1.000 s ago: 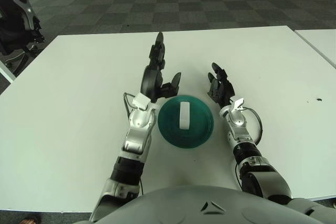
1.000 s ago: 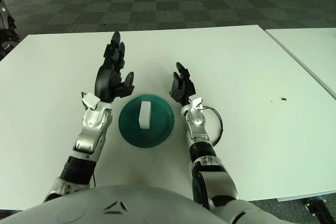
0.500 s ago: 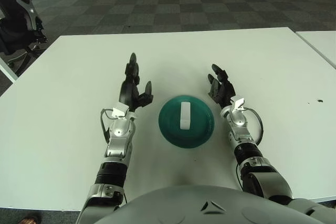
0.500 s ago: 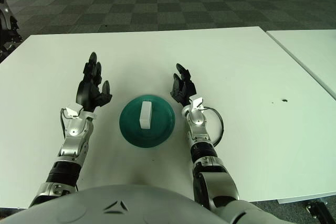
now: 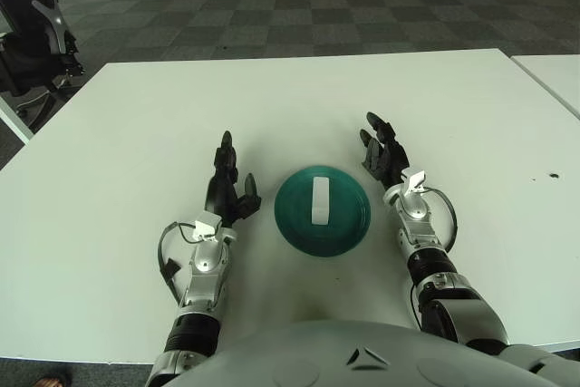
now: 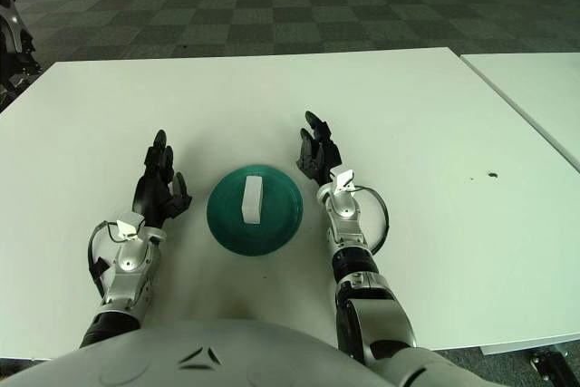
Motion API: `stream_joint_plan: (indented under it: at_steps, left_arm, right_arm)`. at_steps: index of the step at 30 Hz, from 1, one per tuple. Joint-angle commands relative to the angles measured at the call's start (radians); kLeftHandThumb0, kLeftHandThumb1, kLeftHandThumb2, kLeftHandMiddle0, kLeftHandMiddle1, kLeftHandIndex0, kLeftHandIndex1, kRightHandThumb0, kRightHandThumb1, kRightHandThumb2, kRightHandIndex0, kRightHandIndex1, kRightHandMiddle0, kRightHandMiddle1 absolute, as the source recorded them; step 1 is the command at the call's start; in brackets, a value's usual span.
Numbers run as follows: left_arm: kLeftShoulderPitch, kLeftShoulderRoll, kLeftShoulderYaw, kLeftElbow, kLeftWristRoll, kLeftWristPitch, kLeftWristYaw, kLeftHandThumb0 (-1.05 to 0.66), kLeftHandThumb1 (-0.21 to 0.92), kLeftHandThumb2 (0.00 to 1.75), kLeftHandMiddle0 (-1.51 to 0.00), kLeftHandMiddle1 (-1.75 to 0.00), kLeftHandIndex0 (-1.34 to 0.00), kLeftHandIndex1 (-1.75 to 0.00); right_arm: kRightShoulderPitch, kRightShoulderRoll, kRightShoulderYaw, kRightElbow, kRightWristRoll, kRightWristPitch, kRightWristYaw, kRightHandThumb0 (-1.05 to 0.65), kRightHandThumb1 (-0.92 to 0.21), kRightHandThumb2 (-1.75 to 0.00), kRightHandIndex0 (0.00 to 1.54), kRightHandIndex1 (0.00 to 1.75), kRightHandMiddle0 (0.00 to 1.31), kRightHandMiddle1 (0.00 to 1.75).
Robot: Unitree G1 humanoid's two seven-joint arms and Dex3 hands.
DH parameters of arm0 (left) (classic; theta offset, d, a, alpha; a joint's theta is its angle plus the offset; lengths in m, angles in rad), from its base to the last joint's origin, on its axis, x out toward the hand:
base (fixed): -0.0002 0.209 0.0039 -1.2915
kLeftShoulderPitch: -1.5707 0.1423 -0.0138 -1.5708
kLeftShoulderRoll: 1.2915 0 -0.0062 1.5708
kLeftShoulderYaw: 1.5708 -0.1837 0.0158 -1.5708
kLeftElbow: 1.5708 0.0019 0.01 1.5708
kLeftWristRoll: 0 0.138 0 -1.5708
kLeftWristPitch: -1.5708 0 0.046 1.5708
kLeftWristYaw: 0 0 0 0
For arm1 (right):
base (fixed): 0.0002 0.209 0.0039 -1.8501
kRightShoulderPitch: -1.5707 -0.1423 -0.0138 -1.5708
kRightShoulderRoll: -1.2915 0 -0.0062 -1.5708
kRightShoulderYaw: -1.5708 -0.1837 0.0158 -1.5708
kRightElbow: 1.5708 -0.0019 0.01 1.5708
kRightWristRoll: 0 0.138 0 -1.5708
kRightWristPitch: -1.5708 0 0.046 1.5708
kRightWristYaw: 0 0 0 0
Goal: Put the charger into the plate.
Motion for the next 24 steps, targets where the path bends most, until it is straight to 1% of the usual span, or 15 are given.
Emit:
stream_joint_plan:
  at_steps: [1,5,6,9,16,19,21,24]
  left_arm:
    - [0.062,-0.003,-0.001,0.023,0.040,0.038,0.037,-1.01,0.92,1.10,-0.02,-0.01,-0.07,-0.07]
    - [0.068,0.004,0.003,0.018,0.057,0.052,0.050,-1.00,0.92,1.10,-0.04,-0.02,-0.08,-0.09]
    - [0.069,0.007,0.003,0.018,0.060,0.055,0.052,-1.00,0.92,1.11,-0.05,-0.01,-0.05,-0.16]
    - [0.073,0.012,0.001,0.017,0.058,0.066,0.045,-1.00,0.92,1.13,-0.06,0.00,-0.02,-0.25]
    - [0.088,0.004,-0.012,0.004,0.047,0.080,0.027,-1.00,0.92,1.16,-0.07,0.00,0.00,-0.26]
    - [0.100,-0.002,-0.019,-0.015,0.035,0.100,0.017,-1.00,0.92,1.16,-0.07,0.00,0.00,-0.25]
    - [0.111,-0.006,-0.025,-0.040,0.020,0.131,0.005,-1.00,0.92,1.16,-0.08,0.00,0.00,-0.24]
    - [0.120,-0.007,-0.030,-0.062,0.010,0.158,-0.004,-1.00,0.92,1.16,-0.08,0.00,0.00,-0.24]
  right_arm:
    - [0.174,-0.017,-0.025,0.148,0.016,0.121,0.001,-0.83,-0.92,-0.88,0.16,0.00,0.00,0.26]
    - [0.172,-0.020,-0.022,0.153,0.014,0.118,0.000,-0.83,-0.92,-0.88,0.16,0.00,0.00,0.27]
    - [0.172,-0.020,-0.022,0.154,0.013,0.117,0.000,-0.83,-0.92,-0.88,0.16,0.00,0.00,0.27]
    - [0.172,-0.020,-0.024,0.158,0.016,0.113,0.004,-0.83,-0.92,-0.88,0.15,0.00,0.00,0.27]
    - [0.174,-0.016,-0.024,0.160,0.015,0.103,-0.006,-0.83,-0.92,-0.87,0.15,0.00,0.00,0.27]
    - [0.181,-0.011,-0.020,0.163,0.004,0.074,-0.028,-0.83,-0.92,-0.88,0.15,0.00,0.00,0.28]
    - [0.191,-0.004,-0.016,0.169,-0.013,0.017,-0.063,-0.83,-0.92,-0.88,0.14,0.00,0.00,0.30]
    - [0.196,-0.001,-0.010,0.183,-0.030,-0.037,-0.095,-0.83,-0.92,-0.89,0.13,0.00,0.00,0.31]
